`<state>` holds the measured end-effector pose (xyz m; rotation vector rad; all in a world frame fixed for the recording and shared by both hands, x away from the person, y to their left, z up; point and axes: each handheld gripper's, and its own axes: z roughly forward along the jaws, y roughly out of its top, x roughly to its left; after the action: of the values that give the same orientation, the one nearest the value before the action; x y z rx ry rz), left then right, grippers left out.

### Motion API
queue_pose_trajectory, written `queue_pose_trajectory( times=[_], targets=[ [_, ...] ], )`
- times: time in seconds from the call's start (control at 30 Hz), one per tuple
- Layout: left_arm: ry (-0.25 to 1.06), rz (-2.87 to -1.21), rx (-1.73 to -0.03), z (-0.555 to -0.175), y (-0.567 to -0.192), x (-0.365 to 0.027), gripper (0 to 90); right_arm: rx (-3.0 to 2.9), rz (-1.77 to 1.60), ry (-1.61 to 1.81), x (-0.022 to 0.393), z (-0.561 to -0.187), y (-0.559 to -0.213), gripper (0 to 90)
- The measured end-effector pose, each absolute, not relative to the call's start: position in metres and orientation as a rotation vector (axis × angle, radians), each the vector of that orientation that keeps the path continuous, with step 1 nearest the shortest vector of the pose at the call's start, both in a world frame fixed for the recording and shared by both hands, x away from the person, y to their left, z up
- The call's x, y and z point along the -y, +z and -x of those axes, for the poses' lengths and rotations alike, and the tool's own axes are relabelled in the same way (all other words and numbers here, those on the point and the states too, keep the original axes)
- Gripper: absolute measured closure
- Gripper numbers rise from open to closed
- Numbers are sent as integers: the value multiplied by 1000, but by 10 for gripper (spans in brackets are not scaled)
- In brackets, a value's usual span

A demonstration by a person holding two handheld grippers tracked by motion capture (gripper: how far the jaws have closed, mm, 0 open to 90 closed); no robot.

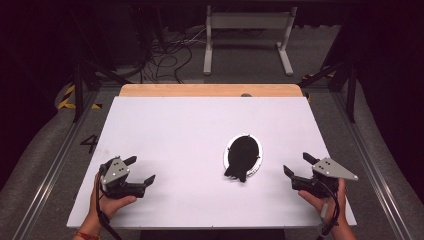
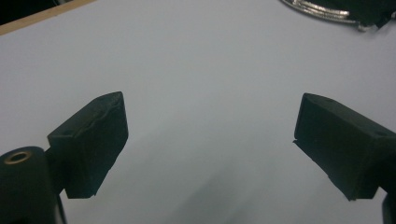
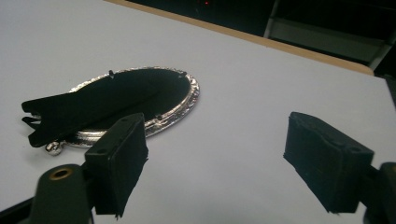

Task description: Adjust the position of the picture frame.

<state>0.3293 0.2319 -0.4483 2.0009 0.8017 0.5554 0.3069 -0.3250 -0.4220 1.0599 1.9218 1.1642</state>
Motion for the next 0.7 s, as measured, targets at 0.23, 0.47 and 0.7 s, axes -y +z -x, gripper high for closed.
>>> queue_pose_trajectory(
  times=[0.23,0.47,0.7],
  targets=[
    [574,-2006,-783,-327,-449,-227,189,-1953,-1113,1133,323,-317,-428,321],
    [570,-2006,-782,-329,-449,-229,241,-1976,-1119,1107,316,-325,-431,376],
    [538,-2061,-747,-335,-450,-220,423,-2024,-1116,1091,310,-335,-433,579]
  ],
)
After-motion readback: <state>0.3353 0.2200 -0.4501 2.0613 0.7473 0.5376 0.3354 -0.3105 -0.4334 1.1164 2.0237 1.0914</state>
